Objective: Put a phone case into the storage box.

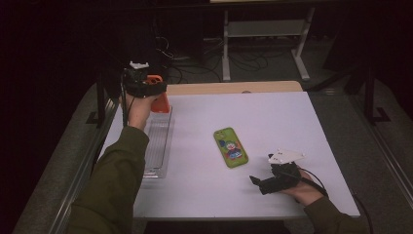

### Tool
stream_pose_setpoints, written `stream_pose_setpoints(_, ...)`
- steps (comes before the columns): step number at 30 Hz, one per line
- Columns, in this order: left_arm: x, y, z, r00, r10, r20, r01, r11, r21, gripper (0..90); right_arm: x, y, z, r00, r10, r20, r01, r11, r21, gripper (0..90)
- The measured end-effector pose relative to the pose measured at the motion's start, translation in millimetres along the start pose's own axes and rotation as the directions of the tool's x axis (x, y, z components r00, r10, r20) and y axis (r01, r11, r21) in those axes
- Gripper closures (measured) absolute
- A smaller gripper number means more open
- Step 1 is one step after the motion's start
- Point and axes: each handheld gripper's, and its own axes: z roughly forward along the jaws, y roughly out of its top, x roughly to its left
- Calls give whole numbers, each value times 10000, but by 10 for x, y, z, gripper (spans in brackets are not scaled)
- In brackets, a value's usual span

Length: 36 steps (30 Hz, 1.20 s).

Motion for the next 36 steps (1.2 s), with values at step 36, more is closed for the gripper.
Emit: stream_pose_setpoints(36,-11,-346,450,9970,69,-773,14,9942,1073,133,3,1,4,10000,12,20,-12,10000,-17,0)
